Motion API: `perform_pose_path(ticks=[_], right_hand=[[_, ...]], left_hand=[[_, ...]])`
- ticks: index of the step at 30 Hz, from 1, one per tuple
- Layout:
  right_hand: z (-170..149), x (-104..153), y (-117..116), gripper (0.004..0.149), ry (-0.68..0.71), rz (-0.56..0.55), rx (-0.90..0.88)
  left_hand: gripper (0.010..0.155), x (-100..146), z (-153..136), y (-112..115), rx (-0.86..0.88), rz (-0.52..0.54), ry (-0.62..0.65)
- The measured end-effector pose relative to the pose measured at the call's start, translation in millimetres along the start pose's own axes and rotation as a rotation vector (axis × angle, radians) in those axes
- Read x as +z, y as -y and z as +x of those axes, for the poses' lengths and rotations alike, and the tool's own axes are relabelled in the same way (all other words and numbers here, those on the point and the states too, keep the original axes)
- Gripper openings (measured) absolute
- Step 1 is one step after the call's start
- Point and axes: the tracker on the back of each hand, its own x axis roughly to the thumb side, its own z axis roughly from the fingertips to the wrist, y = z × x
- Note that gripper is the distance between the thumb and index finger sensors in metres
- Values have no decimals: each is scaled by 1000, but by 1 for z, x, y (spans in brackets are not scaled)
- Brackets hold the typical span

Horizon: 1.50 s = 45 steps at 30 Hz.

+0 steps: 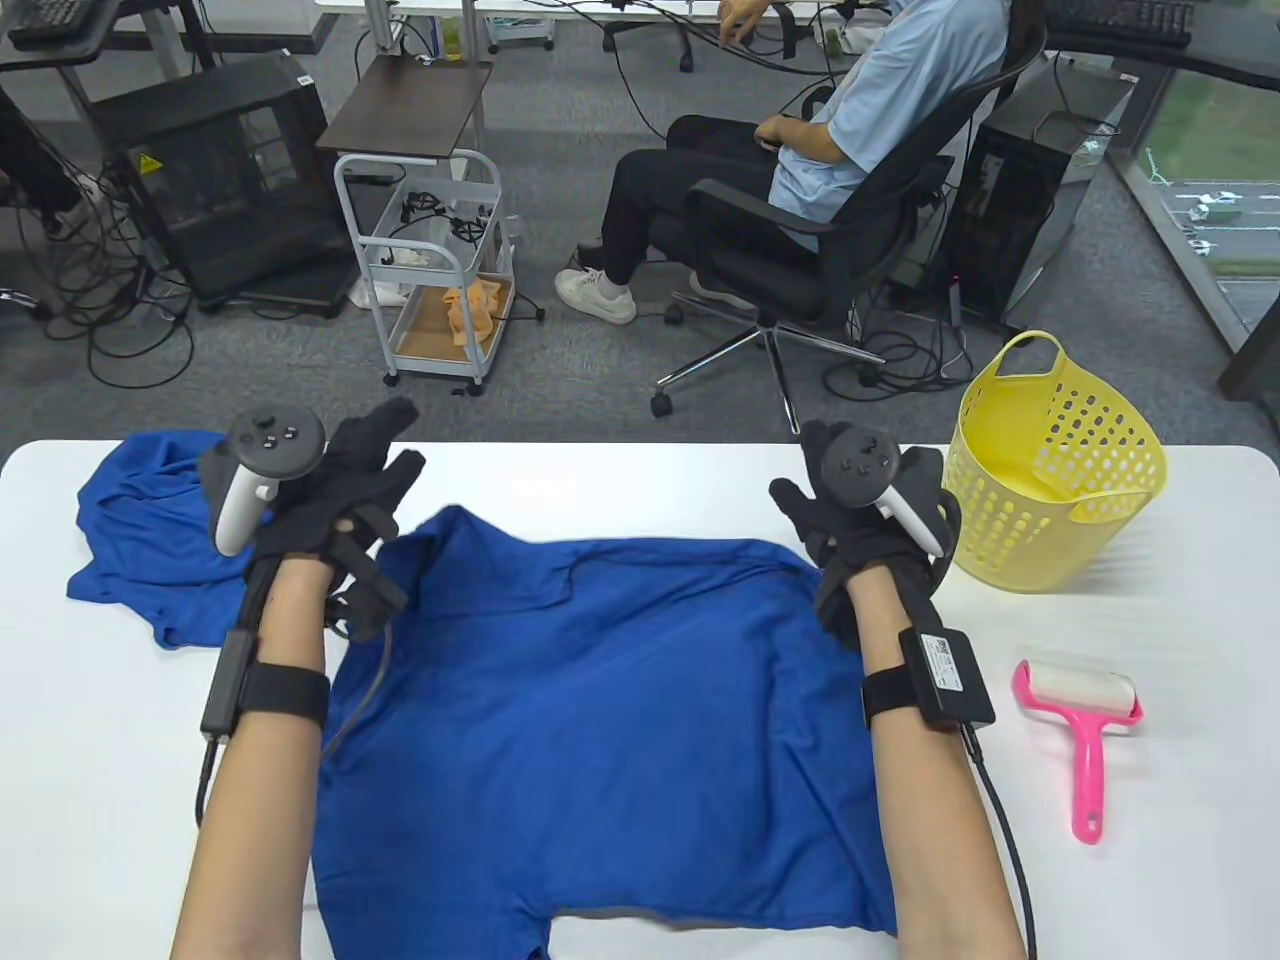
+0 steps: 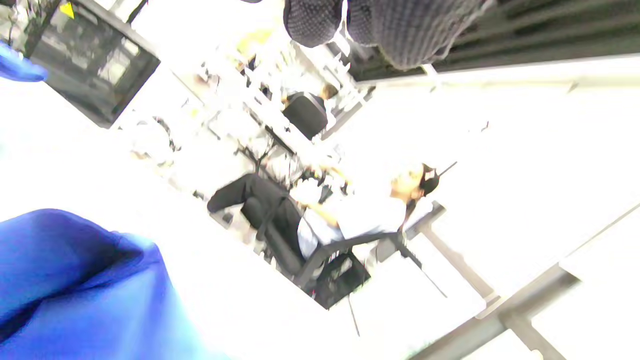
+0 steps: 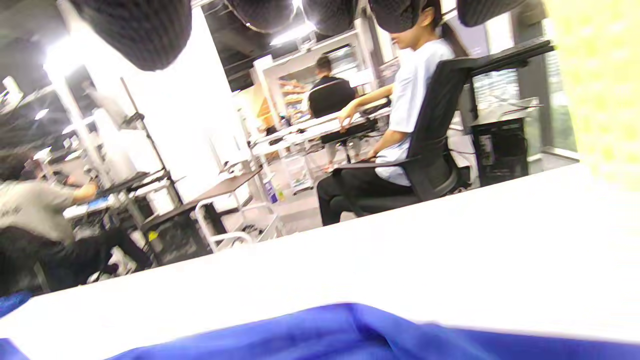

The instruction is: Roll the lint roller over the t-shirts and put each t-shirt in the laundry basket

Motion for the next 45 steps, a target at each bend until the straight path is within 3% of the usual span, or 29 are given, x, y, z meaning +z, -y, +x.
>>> perform_pose_path(ticks=[2, 5, 8, 12, 16, 20, 24, 36, 41, 45], right_hand=[[6, 15, -20, 66, 58, 60, 11], [13, 47, -52, 65, 130, 263, 39], [12, 92, -78, 64, 168, 389, 80], [0, 136, -103, 67, 98, 465, 136], [-24, 156, -121, 70, -6, 489, 205], [-42, 163, -136, 72, -77, 555, 181], [-46, 158, -134, 71, -118, 598, 123], [-70, 151, -133, 70, -169, 597, 50], [-71, 152, -135, 70, -159, 592, 44], [-72, 152, -136, 70, -156, 588, 23]], left_hand=[[57, 12, -16, 21, -67, -63, -4], [53, 35, -36, 57, -214, -203, -49], [54, 65, -48, 97, -354, -355, -120], [62, 96, -57, 137, -485, -410, -180], [77, 111, -69, 167, -591, -485, -231], [77, 114, -77, 169, -489, -465, -272], [77, 115, -81, 167, -476, -465, -271], [76, 115, -80, 165, -499, -467, -272], [76, 98, -62, 146, -581, -489, -292], [70, 53, -29, 118, -575, -314, -232]])
